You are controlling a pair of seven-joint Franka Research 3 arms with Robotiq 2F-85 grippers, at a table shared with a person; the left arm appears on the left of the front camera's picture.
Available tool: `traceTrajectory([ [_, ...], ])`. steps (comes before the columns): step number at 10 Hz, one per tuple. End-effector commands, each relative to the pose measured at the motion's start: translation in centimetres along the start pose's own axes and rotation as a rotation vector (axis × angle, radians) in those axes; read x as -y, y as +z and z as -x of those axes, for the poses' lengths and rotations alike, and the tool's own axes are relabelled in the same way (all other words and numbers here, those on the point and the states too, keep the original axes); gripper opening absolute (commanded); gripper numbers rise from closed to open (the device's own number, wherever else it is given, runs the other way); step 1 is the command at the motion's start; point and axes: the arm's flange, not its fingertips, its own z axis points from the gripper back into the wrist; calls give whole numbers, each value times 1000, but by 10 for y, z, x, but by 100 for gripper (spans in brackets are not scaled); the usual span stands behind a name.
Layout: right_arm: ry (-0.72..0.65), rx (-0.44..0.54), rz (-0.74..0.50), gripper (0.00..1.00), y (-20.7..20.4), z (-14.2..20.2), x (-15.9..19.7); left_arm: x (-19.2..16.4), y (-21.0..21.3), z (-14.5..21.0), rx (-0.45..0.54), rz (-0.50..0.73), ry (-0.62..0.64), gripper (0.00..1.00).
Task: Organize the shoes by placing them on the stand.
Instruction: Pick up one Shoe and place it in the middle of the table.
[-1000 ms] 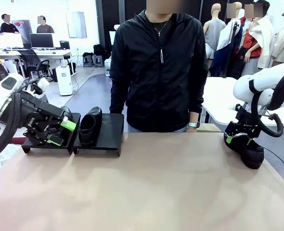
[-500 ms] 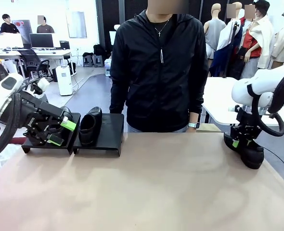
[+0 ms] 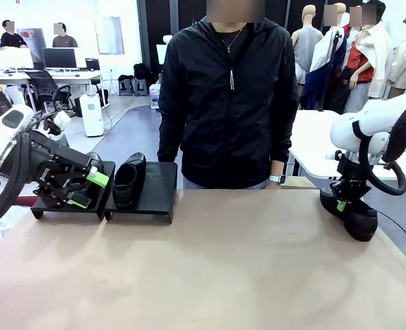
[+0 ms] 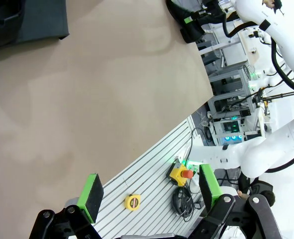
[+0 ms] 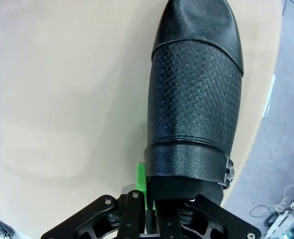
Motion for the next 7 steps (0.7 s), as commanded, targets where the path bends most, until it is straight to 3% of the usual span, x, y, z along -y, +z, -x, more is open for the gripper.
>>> traceTrajectory([
  [1, -18, 24, 12, 0, -3, 1, -3, 1, 1, -2, 3, 22, -2, 100],
  [4, -53, 45, -4, 0, 13, 7, 4, 1, 1, -2, 3, 22, -2, 100],
  [7, -107, 42, -137, 0, 80, 61, 10, 1, 1, -2, 3, 22, -2, 100],
])
